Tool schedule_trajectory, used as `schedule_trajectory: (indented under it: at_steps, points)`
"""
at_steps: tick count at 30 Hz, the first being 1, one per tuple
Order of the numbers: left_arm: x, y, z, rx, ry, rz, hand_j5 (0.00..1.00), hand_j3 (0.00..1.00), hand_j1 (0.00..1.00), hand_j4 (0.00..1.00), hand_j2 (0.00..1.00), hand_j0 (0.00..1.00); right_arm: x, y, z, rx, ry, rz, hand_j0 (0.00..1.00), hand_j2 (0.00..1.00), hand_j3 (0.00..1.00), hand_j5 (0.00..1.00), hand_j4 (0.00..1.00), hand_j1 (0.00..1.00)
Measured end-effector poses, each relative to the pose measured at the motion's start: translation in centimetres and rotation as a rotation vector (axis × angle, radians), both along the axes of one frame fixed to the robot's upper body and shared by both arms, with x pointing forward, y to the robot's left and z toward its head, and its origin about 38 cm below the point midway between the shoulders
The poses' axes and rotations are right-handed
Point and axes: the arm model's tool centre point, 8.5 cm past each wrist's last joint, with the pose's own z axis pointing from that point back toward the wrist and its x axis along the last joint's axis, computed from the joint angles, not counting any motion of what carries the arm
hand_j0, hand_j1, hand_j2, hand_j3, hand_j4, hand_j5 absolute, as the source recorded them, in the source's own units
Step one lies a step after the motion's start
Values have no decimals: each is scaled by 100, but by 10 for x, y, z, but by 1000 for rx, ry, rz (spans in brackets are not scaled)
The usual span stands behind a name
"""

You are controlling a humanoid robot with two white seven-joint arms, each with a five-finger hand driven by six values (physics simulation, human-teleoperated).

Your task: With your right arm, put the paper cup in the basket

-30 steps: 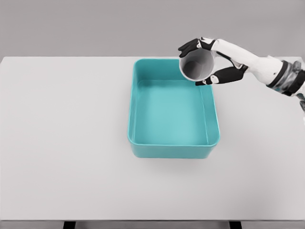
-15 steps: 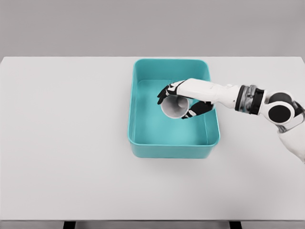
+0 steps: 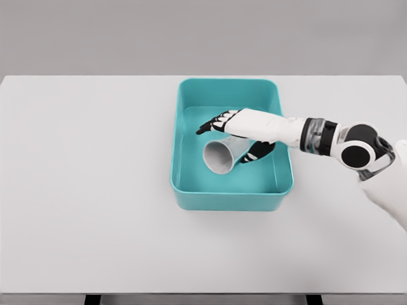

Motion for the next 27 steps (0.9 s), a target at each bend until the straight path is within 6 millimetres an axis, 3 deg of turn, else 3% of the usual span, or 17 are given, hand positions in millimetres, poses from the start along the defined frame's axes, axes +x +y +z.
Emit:
schedule_trajectory:
  at_steps: [4, 8, 10, 14, 17, 21, 27]
  points:
    - [0, 0, 0, 0, 0, 0, 100, 100, 100, 100, 100, 100, 3, -17, 24, 52, -39, -38, 100, 100, 100, 100, 100, 100]
    - [0, 0, 0, 0, 0, 0, 100, 100, 100, 100, 100, 100, -4, -45, 46, 324, 57, -37, 100, 100, 100, 100, 100, 100]
    - [0, 0, 0, 0, 0, 0, 100, 100, 100, 100, 100, 100, -11, -72, 47, 484, 117, -63, 100, 100, 100, 100, 100, 100]
    - [0, 0, 0, 0, 0, 0, 100, 100, 100, 100, 100, 100, -18, -149, 43, 694, 124, -233, 100, 100, 100, 100, 100, 100]
    - [0, 0, 0, 0, 0, 0, 100, 100, 100, 100, 100, 100, -22, -182, 43, 740, 104, -317, 100, 100, 100, 100, 100, 100]
    - [0, 0, 0, 0, 0, 0, 100, 100, 100, 100, 100, 100, -25, -195, 35, 736, 103, -367, 100, 100, 100, 100, 100, 100]
    - [0, 0, 0, 0, 0, 0, 100, 100, 100, 100, 100, 100, -25, -194, 25, 723, 100, -388, 100, 100, 100, 100, 100, 100]
